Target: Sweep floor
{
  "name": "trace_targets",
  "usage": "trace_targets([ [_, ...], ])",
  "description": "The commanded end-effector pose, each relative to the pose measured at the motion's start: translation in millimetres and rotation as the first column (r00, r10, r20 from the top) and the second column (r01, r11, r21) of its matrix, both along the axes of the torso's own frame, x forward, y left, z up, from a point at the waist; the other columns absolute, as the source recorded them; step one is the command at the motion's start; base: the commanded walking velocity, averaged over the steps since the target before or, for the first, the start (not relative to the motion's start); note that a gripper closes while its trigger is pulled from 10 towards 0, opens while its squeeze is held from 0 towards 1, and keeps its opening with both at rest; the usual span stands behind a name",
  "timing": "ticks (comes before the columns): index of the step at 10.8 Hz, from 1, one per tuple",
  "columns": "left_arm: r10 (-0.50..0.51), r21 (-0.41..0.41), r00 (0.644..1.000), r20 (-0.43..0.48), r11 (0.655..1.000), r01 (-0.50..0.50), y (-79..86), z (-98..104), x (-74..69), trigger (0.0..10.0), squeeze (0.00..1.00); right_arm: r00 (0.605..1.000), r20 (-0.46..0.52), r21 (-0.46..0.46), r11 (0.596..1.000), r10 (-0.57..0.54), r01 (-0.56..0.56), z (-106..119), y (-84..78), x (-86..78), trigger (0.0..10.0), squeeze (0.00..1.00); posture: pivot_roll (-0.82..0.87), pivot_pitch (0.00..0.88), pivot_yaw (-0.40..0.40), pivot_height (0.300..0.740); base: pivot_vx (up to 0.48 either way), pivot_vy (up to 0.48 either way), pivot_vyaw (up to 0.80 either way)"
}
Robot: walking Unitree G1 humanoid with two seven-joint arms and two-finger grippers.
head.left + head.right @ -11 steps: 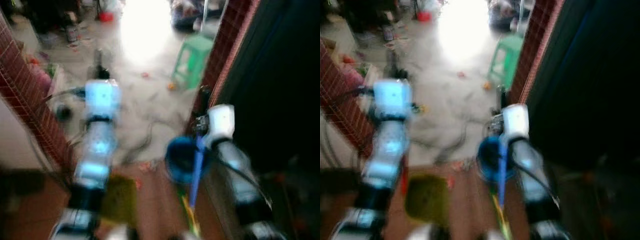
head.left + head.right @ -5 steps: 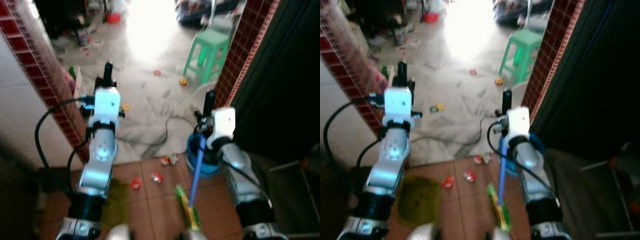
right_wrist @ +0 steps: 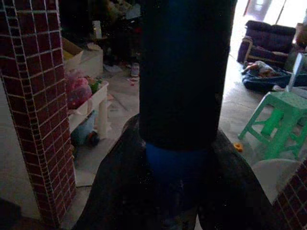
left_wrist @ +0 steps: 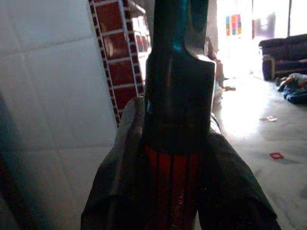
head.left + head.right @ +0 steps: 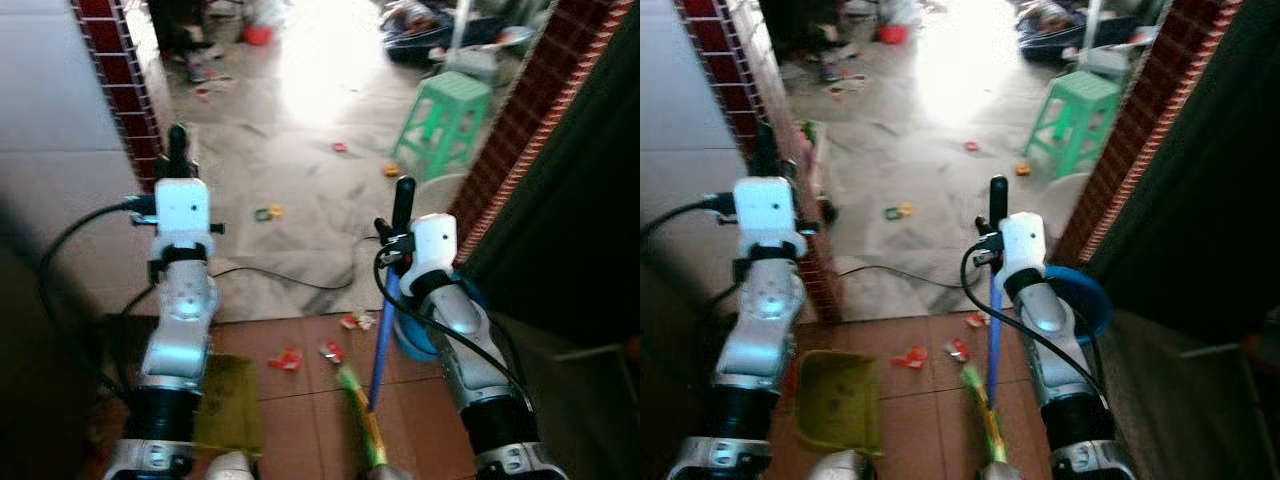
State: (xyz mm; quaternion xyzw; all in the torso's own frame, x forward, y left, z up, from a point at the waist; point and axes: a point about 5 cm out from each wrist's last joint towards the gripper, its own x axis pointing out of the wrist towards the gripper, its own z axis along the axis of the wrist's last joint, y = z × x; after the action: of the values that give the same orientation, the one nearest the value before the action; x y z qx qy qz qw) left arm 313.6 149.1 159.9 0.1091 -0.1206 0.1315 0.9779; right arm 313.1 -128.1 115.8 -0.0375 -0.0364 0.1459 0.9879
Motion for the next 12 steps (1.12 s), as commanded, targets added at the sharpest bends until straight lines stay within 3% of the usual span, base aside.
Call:
trace_targets([
  [1,-0.028,-0.025,0.999,0.018,0.999,0.028,-6.2,5.7,1.3,10.0,0.0,0.998,0.07,-0.017,1.0,-0.004,0.005,14.3,-2.7,2.9,10.0,0.0,0.01,0.027,-0.047,0.74,0.0,0.0,0.8],
  [3,-0.103,-0.022,0.995,-0.004,0.994,0.103,-11.4,-2.7,-1.0,10.0,0.0,0.997,0.075,-0.014,1.0,-0.006,0.007,15.5,-2.6,3.9,10.0,0.0,0.01,0.026,-0.047,0.74,0.0,0.0,0.4],
  [12,-0.119,-0.031,0.993,-0.024,0.992,0.118,-10.6,-25.7,-9.2,10.0,0.0,0.991,0.113,-0.019,0.997,-0.066,0.068,21.8,-9.1,8.3,10.0,0.0,0.03,0.044,-0.068,0.74,0.0,0.0,0.0],
])
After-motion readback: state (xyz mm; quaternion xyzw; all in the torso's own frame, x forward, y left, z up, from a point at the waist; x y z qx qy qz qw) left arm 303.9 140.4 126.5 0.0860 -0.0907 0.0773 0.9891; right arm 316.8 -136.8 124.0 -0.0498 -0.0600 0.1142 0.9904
